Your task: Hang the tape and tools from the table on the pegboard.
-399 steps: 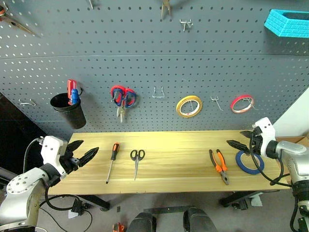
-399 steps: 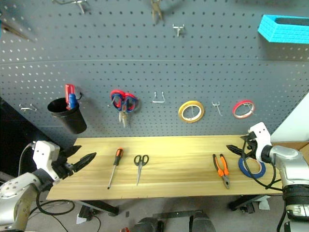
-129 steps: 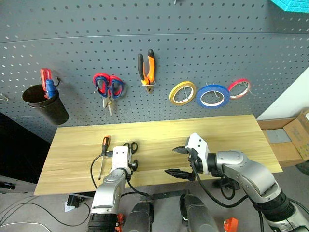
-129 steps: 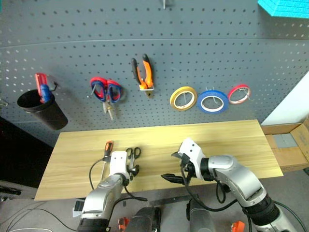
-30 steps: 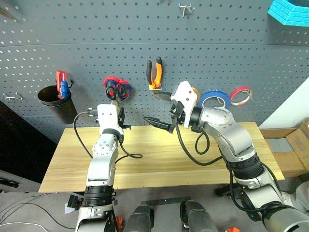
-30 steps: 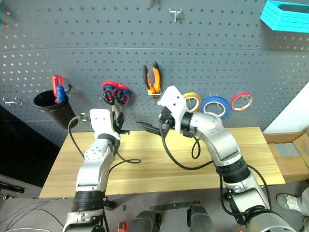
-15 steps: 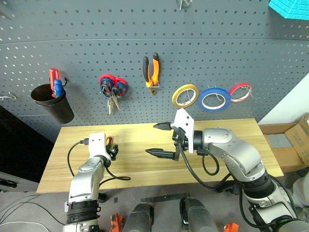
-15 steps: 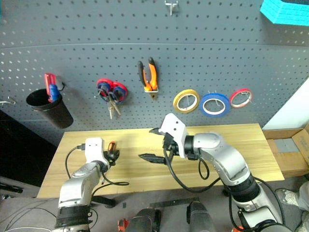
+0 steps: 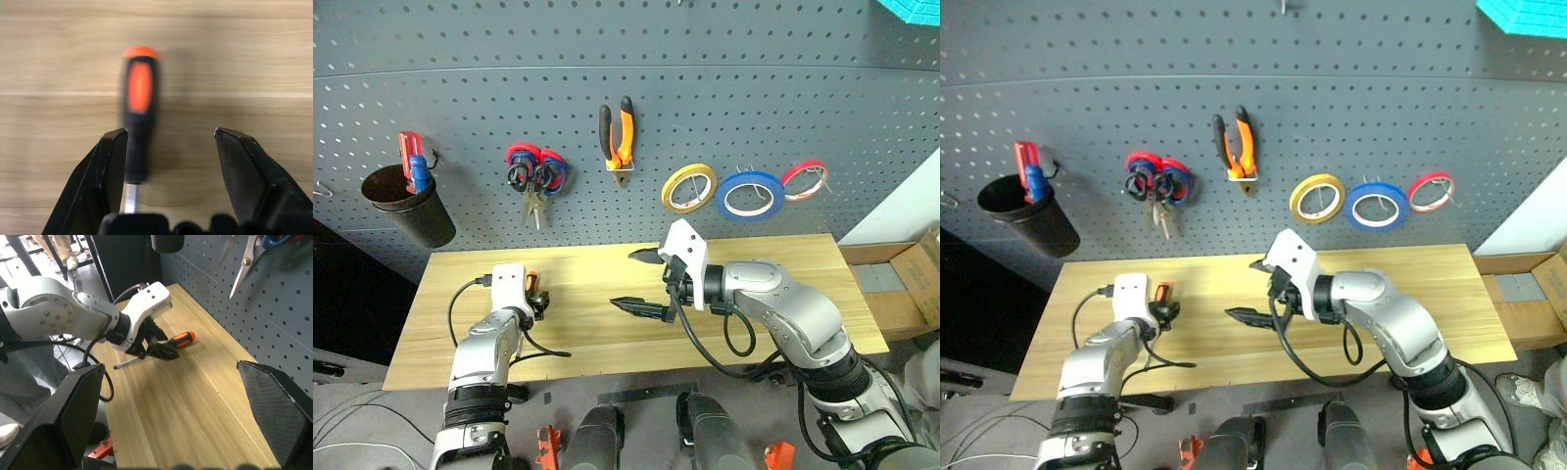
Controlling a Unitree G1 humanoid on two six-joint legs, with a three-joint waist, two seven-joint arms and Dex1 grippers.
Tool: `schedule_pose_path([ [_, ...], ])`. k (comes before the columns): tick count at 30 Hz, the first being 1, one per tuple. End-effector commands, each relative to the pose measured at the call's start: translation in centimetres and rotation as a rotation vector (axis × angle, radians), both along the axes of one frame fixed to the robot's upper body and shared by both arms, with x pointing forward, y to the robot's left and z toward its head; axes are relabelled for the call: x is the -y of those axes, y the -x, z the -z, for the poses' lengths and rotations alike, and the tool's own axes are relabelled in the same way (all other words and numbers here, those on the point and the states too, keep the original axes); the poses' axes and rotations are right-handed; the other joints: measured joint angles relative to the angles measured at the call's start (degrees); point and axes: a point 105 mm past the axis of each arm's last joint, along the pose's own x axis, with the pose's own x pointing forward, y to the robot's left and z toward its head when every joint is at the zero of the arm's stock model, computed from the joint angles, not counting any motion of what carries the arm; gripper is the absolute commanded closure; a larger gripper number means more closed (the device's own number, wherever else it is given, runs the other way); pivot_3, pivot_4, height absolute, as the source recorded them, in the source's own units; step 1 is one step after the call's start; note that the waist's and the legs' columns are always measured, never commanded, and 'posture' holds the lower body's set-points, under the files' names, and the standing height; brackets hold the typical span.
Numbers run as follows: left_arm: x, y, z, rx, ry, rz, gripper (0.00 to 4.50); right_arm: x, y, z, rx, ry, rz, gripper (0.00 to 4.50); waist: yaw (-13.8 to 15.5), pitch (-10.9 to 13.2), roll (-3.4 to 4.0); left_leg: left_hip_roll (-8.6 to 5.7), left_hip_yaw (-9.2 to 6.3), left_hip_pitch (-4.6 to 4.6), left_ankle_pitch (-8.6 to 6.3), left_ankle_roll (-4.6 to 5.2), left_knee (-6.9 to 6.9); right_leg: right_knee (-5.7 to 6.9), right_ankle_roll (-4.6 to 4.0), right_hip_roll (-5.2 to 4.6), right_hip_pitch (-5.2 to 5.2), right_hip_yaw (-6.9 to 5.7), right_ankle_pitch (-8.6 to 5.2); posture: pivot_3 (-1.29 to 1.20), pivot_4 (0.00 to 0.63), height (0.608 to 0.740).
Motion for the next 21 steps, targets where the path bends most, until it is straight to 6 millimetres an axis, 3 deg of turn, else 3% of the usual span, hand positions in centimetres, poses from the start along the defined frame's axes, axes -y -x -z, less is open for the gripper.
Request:
schedule_pose_path([
  [1,-0.5,0.3,-1.7,0.055,-0.026,0.005,1.50,-0.3,0.6,-1.1,0.046,-0.020,-0.025,0.00,0.01,0.03,0.01,0.00,-0.01,-0.01,0.00,0.00,0.00,-0.01,0.00,-0.01,0.00,-0.01,0.00,-0.02,0.289,0.740],
  [7,-1.1,1.3,-0.4,-0.003,-0.037,-0.020,1.50,-0.5,0.6,-1.2,0.050,-0.022,-0.033,0.00,0.02,0.12,0.03,0.00,-0.06,-0.04,0.00,0.00,0.00,-0.03,0.07,-0.02,0.00,-0.02,-0.04,-0.02,0.289,0.740],
  [11,0.0,0.6,0.4,-0.003,0.031,0.020,1.50,-0.5,0.6,-1.2,0.048,-0.021,-0.034,0.00,0.07,0.36,0.03,0.00,-0.09,-0.07,0.00,-0.01,-0.01,-0.03,0.09,-0.02,-0.01,-0.09,-0.06,-0.01,0.291,0.740],
  [16,-0.3,-0.7,2.1,-0.053,0.026,0.024,1.50,-0.5,0.7,-1.2,0.042,-0.015,-0.038,0.00,0.15,0.46,0.03,-0.01,-0.13,-0.12,0.00,-0.01,-0.01,-0.11,0.09,-0.04,-0.01,-0.18,-0.06,-0.02,0.294,0.740],
  [21,-0.5,-0.4,3.8,-0.123,0.009,0.013,1.50,-0.4,0.6,-1.1,0.038,-0.009,-0.031,0.00,0.05,0.50,0.08,0.00,-0.15,-0.15,0.00,-0.01,-0.08,-0.21,0.09,-0.04,-0.02,-0.20,-0.05,-0.03,0.294,0.740],
])
